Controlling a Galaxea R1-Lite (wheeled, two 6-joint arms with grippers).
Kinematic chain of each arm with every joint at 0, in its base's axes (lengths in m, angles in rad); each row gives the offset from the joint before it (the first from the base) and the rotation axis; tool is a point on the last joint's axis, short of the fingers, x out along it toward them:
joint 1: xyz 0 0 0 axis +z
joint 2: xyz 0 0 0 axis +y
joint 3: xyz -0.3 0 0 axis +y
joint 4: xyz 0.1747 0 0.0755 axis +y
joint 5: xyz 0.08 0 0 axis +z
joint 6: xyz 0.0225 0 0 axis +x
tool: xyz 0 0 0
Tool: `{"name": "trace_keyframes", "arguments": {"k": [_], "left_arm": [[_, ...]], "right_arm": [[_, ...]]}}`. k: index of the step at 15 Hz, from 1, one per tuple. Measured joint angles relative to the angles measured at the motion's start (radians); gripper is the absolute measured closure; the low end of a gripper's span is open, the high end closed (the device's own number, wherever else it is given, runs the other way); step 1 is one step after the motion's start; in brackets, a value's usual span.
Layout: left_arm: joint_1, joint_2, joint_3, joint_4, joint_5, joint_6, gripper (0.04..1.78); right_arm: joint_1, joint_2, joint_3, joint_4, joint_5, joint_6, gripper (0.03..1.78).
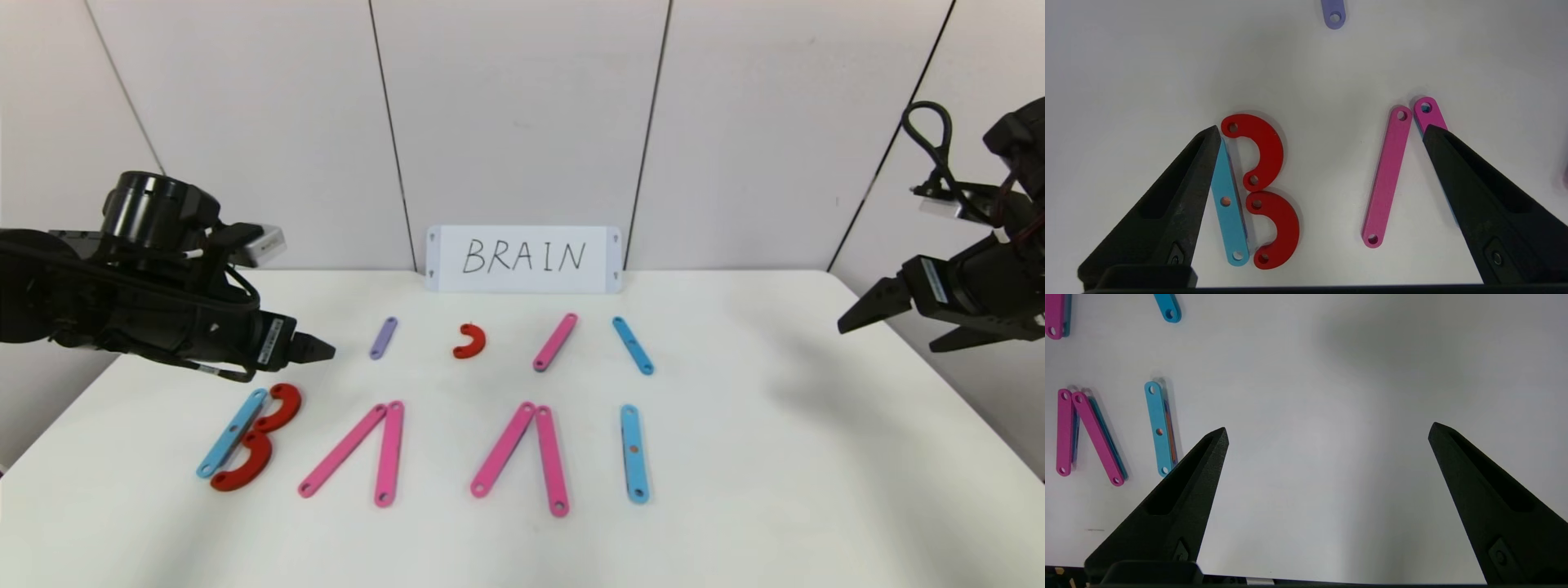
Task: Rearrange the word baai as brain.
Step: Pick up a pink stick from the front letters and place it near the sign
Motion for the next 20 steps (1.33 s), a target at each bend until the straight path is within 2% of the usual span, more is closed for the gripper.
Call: {"name": "trace_keyframes", "arguments": {"k": [3, 8, 12, 20], "left_arm": [[-0.038, 0.002, 0.057, -0.002, 0.007, 0.000, 0.09], [-0.054, 0.002, 0.126, -0.004, 0.011, 0.002, 0.09], [-0.053, 0.002, 0.164, -0.006, 0.015, 0.087, 0.09], [-0.076, 0.039, 0.182, -0.016, 0.012, 0.092, 0.09]], "right_arm": [[-0.001, 0.005, 0.034, -0.034, 0.005, 0.006, 0.10], [-0.004, 0.014, 0.038, -0.042, 0.014, 0.006, 0.10], [-0.003, 0.019, 0.037, -0.041, 0.015, 0.006, 0.10], [-0.004, 0.029, 0.036, -0.045, 0.014, 0.006, 0.10]]}}
